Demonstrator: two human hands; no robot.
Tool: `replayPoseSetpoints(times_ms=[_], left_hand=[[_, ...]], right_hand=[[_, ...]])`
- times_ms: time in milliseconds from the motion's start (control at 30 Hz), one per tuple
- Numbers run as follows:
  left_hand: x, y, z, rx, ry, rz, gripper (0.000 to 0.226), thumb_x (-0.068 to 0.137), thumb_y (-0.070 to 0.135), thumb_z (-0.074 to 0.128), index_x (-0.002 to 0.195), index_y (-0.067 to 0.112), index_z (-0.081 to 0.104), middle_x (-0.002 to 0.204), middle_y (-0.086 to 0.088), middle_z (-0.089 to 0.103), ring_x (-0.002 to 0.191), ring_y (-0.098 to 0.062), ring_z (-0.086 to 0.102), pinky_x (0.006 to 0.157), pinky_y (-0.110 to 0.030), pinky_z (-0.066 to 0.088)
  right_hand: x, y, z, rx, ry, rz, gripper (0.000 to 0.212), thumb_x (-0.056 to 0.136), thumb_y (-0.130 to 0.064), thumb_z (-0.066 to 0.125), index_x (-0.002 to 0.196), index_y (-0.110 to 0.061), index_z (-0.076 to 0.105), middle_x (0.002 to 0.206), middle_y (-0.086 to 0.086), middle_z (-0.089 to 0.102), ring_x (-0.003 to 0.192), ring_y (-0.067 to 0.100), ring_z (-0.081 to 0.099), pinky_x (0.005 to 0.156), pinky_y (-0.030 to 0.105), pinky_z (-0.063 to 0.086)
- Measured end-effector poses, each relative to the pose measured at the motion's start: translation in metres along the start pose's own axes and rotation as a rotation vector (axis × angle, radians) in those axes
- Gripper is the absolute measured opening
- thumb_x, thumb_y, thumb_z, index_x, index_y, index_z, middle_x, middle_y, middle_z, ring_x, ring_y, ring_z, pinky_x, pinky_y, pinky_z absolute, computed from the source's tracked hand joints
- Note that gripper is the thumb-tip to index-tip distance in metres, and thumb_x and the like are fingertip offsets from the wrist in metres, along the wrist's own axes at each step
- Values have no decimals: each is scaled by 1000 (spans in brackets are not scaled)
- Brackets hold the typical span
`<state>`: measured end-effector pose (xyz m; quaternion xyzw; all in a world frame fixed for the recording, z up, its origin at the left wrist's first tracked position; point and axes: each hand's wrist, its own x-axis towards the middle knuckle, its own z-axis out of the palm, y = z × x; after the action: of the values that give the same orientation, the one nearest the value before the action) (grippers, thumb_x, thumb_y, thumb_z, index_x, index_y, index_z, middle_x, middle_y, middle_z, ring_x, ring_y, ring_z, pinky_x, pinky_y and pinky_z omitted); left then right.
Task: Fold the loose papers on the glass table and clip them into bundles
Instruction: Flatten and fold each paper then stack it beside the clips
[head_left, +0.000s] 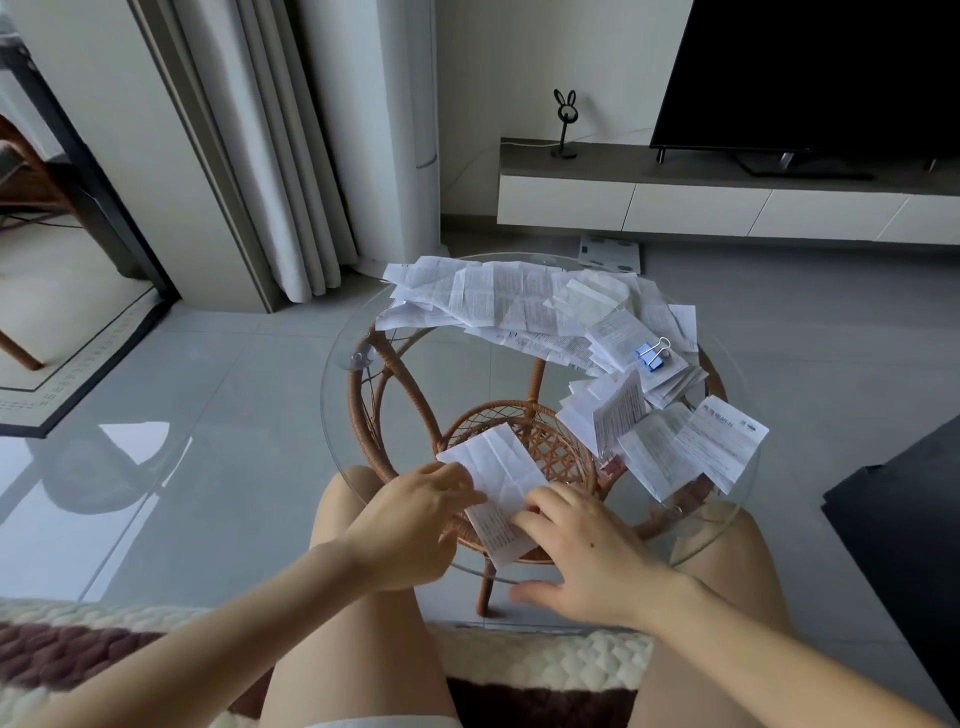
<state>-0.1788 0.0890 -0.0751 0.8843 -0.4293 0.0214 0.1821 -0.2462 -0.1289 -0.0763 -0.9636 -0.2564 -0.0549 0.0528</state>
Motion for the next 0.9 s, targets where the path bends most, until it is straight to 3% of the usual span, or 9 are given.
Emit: replayPoseSetpoints(times_ms=[233,367,467,567,667,733,800,833,900], left_hand=[[-22,4,9,-2,-56,55,51,66,36,65,117,31,65,114,14,54,103,-2,45,85,-16,43],[-24,3,16,-2,-9,37,45,62,35,80,104,34,67,107,15,58,97,-3,50,85,-16,40],[-21,3,20,-65,85,7,30,67,34,75,96,34,70,100,16,61,92,-2,51,81,-19,36],[-15,0,19,-167,193,-64,19,80,48,62,83,32,72,88,22,62,81,2,54,74,-24,44],[-13,4,22,-211,320,-221,34,81,54,53,73,27,74,75,22,58,74,1,51,71,-12,39],[-13,9,27,-278,388,-372,38,79,56,52,69,26,73,70,20,57,72,0,53,69,-11,37],[-12,13,31,-285,414,-454,37,78,55,54,66,26,73,68,17,57,68,-1,53,66,-19,41],[-11,13,33,-262,417,-471,34,79,51,57,65,25,73,67,15,58,66,-3,53,64,-24,43],[-7,15,33,-211,419,-494,27,78,41,62,62,22,73,65,12,59,64,-7,54,61,-31,46]], right_hand=[[-10,5,1,-44,-37,-76,71,60,-62,69,115,-20,56,117,0,52,107,20,50,93,34,47],[-18,-2,9,10,37,-71,53,61,-40,73,108,-19,61,103,-4,54,92,16,50,80,29,48],[-14,-1,4,162,108,-20,31,66,-24,57,95,-20,69,93,-7,61,85,12,54,78,23,42],[-5,3,-5,384,113,131,19,81,-30,50,68,-24,62,70,-11,62,68,9,55,70,21,39],[1,4,-10,463,141,359,45,85,-35,62,51,-29,33,46,-11,39,47,2,42,52,14,25],[7,1,-10,479,128,472,39,85,-32,67,55,-32,42,48,-14,43,47,0,43,46,14,25],[12,-3,-12,469,125,560,9,86,-34,66,79,-29,63,69,-13,62,57,-2,46,48,10,26],[16,-5,-10,455,127,617,11,87,-36,65,85,-26,65,74,-12,63,62,0,47,48,10,26],[21,-7,-7,388,129,694,26,88,-39,62,69,-23,53,63,-13,50,58,5,43,47,13,22]])
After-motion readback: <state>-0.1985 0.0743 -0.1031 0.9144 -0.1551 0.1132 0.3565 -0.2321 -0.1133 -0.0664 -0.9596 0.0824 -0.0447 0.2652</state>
